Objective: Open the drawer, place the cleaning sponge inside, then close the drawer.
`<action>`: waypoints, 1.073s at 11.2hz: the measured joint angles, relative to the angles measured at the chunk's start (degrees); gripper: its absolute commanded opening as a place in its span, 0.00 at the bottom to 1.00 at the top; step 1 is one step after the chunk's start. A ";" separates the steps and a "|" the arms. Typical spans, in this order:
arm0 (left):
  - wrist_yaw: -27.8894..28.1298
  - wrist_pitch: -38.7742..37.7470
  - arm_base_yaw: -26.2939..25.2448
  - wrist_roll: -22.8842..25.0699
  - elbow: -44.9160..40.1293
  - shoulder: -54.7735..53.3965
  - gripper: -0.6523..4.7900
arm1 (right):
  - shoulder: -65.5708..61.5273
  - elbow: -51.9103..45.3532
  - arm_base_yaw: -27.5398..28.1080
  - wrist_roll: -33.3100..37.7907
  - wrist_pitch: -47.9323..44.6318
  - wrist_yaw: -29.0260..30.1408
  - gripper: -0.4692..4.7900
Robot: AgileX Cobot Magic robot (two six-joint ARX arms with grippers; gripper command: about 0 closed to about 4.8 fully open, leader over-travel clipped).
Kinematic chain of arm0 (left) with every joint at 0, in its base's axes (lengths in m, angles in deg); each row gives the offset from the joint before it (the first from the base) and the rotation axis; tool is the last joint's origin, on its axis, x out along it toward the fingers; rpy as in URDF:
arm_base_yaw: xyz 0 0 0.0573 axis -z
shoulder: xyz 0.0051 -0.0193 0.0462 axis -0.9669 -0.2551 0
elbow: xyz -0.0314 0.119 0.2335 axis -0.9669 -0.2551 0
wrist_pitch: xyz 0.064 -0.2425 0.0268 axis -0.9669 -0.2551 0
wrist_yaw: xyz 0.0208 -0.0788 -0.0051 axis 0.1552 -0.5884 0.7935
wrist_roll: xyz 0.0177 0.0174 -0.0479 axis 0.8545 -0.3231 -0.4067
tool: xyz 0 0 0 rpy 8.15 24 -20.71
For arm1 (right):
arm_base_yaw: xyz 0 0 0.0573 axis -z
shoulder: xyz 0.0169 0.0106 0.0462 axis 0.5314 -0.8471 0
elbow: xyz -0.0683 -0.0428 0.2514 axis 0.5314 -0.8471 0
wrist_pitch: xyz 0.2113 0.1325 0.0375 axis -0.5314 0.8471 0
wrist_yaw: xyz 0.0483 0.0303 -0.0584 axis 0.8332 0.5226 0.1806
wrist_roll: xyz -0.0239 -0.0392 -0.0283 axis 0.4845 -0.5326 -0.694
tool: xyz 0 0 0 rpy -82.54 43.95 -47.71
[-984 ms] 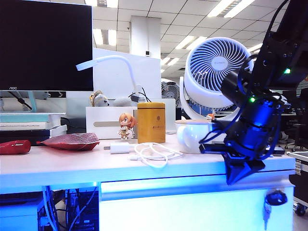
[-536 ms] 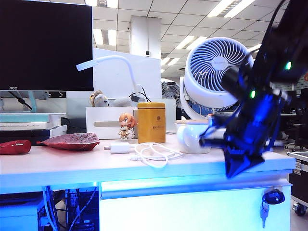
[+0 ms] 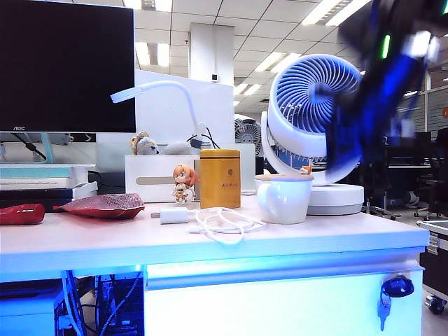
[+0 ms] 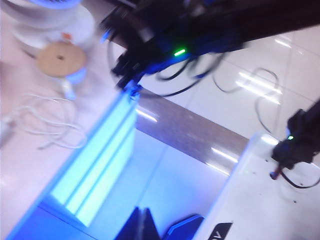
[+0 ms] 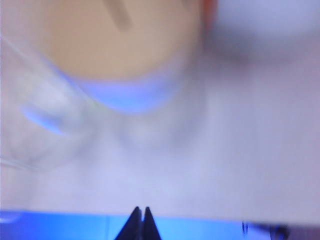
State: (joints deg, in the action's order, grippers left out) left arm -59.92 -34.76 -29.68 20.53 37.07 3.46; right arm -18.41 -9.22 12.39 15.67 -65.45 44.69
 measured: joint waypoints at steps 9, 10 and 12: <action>17.05 13.75 0.00 -2.45 -38.80 40.81 0.11 | 54.73 -27.85 -22.18 -2.69 2.60 -18.99 0.07; 17.03 17.68 0.02 -2.47 -42.77 41.40 0.11 | 55.71 -29.48 -22.16 -2.69 3.04 -19.15 0.07; 17.03 31.26 0.02 -2.47 -56.26 40.89 0.11 | 58.40 -34.23 -22.14 -2.69 7.06 -20.20 0.07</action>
State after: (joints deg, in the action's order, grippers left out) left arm -42.89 -3.50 -29.66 18.06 -19.19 44.36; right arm 39.99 -43.45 -9.75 12.98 -58.39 24.50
